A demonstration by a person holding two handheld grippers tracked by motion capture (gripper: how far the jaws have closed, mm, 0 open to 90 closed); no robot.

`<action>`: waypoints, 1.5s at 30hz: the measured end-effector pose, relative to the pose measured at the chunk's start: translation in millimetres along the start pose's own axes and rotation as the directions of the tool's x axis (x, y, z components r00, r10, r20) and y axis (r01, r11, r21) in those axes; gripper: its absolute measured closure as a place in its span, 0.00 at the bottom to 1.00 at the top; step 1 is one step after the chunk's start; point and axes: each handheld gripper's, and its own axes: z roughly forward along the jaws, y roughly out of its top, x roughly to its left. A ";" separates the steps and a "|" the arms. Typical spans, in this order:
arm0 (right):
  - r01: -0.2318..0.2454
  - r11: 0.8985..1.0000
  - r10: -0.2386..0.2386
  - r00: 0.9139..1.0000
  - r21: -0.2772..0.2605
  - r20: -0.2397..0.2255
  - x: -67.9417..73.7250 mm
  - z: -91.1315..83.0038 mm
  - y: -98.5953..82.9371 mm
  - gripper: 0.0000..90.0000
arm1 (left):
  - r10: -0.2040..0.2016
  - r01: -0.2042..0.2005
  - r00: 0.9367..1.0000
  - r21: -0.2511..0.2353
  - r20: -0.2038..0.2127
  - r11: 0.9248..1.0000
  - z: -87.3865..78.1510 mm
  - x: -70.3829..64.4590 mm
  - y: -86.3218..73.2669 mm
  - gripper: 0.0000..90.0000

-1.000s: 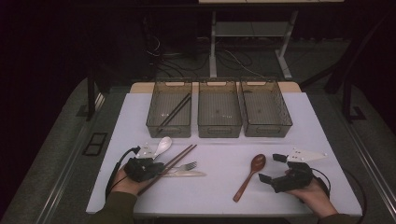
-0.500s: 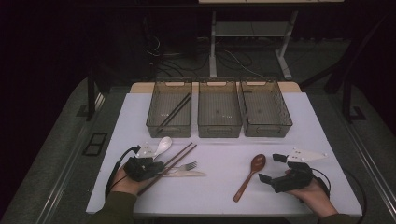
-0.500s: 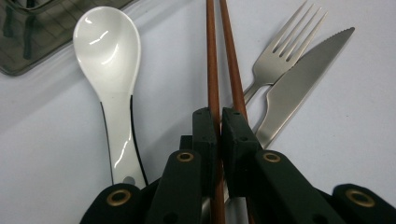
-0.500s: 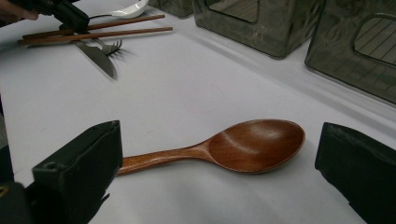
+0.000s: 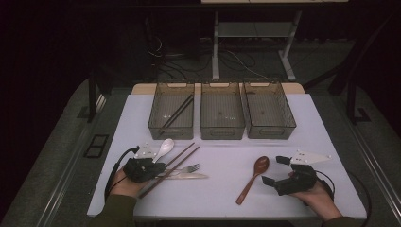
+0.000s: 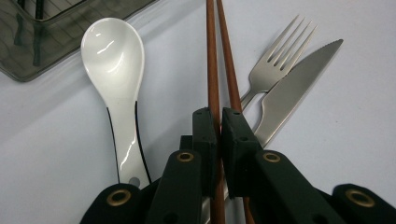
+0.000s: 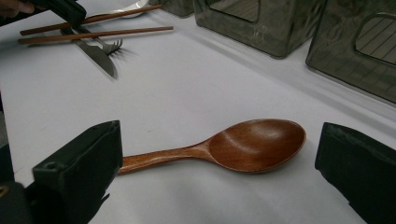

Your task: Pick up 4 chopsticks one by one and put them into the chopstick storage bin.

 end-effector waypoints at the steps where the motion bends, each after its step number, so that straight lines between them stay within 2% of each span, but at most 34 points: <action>1: 0.006 1.000 -0.006 1.000 -0.002 0.001 -0.1 0.5 -0.1 0.01 | -0.001 0.001 1.000 -0.006 0.005 1.000 -0.3 0.0 0.1 0.93; 10: 0.010 1.000 -0.010 1.000 0.008 0.000 1.1 2.1 -0.4 0.01 | -0.012 0.012 0.999 -0.020 0.040 1.000 -4.5 1.1 4.4 0.93; 20: 0.009 1.000 -0.009 1.000 0.013 0.004 -0.2 1.7 -1.0 0.01 | -0.013 0.015 0.998 -0.040 0.057 0.999 -6.5 3.1 12.9 0.93; 25: 0.006 1.000 -0.006 1.000 0.022 0.016 -5.8 -3.2 -5.8 0.01 | -0.013 0.017 0.998 -0.055 0.066 0.998 -7.4 3.5 18.3 0.93; 27: -0.007 1.000 0.006 1.000 0.011 0.018 -8.8 -5.8 -5.9 0.01 | -0.024 0.029 0.997 -0.064 0.077 0.998 -6.9 3.8 20.5 0.93; 29: -0.007 1.000 0.007 1.000 0.009 0.014 -9.4 -6.3 -5.5 0.01 | -0.015 0.022 0.995 -0.074 0.095 0.997 -6.8 5.5 23.4 0.93; 30: 0.000 1.000 0.000 1.000 0.012 0.013 -9.5 -5.5 -5.6 0.01 | -0.027 0.035 0.994 -0.087 0.102 0.996 -6.5 5.0 24.8 0.93; 35: -0.001 1.000 0.001 1.000 0.018 0.012 -10.2 -5.7 -6.1 0.01 | -0.014 0.024 0.995 -0.091 0.100 0.996 -7.1 6.9 32.1 0.93; 45: -0.006 1.000 0.006 1.000 0.015 0.018 -10.9 -6.4 -5.9 0.01 | -0.037 0.048 0.995 -0.121 0.090 0.992 -6.9 17.0 42.7 0.93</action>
